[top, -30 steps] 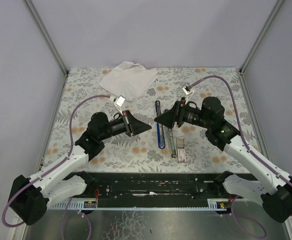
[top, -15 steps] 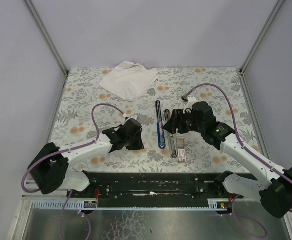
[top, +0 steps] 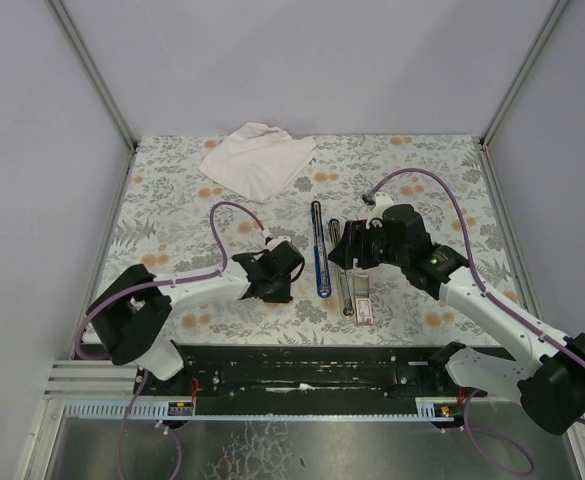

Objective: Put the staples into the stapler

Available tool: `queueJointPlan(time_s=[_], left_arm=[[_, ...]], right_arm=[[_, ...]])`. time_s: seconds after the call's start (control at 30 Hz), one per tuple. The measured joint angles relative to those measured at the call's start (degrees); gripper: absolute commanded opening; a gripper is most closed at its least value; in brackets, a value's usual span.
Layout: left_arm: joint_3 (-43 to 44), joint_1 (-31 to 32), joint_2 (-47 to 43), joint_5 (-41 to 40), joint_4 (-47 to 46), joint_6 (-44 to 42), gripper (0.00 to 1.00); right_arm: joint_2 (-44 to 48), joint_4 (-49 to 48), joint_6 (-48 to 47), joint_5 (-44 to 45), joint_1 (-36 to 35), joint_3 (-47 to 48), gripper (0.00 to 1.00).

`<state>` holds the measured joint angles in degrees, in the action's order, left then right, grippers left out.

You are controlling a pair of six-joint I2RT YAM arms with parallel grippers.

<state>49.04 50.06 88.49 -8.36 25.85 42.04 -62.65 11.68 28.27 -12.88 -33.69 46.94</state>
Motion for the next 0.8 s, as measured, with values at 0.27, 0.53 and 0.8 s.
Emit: queueJointPlan(time_s=[0.27, 0.53, 0.8], left_arm=[[0.26, 0.42, 3.23, -0.02, 0.04, -0.57, 0.24], [0.09, 0.66, 3.26, 2.80, -1.42, -0.33, 0.40], [-2.49, 1.01, 2.62, 9.20, -10.19, 2.10, 0.50]], right_arm=[[-0.87, 0.24, -0.22, 0.22, 0.00, 0.00, 0.66], [-2.29, 0.50, -0.28, 0.20, 0.00, 0.00, 0.66], [-3.30, 0.52, -0.24, 0.22, 0.00, 0.00, 0.65]])
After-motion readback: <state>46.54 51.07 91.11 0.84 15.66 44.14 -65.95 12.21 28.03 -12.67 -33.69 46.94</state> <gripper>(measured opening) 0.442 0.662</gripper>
